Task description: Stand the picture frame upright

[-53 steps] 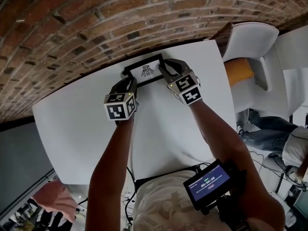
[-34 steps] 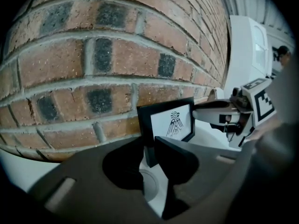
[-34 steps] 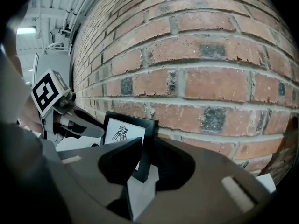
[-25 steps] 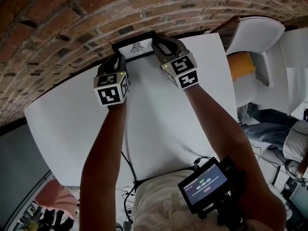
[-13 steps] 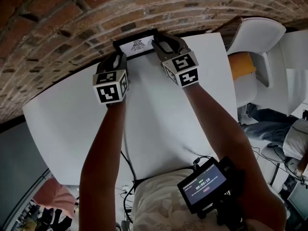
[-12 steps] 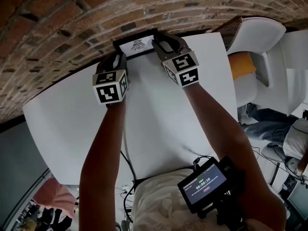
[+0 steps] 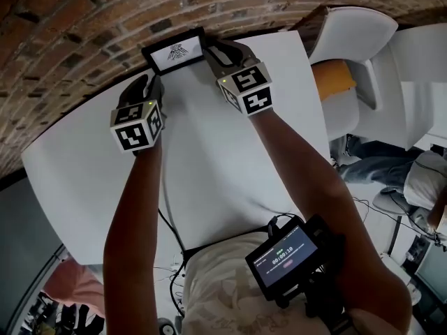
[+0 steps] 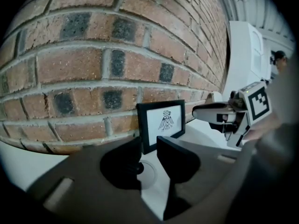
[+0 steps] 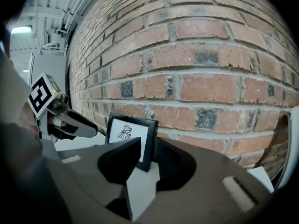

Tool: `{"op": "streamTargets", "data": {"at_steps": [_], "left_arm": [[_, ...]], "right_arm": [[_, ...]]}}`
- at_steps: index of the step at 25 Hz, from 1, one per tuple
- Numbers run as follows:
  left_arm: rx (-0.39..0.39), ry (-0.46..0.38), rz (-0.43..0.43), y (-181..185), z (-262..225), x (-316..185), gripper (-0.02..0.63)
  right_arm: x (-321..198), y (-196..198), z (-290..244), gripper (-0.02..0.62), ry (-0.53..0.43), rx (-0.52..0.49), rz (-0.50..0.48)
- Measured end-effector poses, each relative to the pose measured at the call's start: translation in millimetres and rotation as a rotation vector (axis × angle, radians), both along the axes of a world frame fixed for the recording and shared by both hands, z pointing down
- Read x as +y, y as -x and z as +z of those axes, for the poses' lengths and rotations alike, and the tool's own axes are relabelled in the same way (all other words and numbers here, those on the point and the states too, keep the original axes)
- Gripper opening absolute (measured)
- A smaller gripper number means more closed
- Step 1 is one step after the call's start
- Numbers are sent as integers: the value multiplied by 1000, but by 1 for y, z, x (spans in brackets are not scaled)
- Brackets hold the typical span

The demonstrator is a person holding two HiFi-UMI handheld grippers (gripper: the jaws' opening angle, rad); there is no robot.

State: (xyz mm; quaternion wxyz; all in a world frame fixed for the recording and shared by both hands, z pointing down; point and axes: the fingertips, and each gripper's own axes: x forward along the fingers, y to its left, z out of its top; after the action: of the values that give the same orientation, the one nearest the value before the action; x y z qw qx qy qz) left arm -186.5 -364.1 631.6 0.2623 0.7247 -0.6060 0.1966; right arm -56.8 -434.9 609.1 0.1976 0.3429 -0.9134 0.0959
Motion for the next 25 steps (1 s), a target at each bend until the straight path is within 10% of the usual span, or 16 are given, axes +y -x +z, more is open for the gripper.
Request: {"op": "streamTargets", "data": {"at_steps": [25], "left_arm": [[144,-135,101,-34,-75,138,5]], "right_arm": [[137,-47,-71,6,-37,-67,79]]}}
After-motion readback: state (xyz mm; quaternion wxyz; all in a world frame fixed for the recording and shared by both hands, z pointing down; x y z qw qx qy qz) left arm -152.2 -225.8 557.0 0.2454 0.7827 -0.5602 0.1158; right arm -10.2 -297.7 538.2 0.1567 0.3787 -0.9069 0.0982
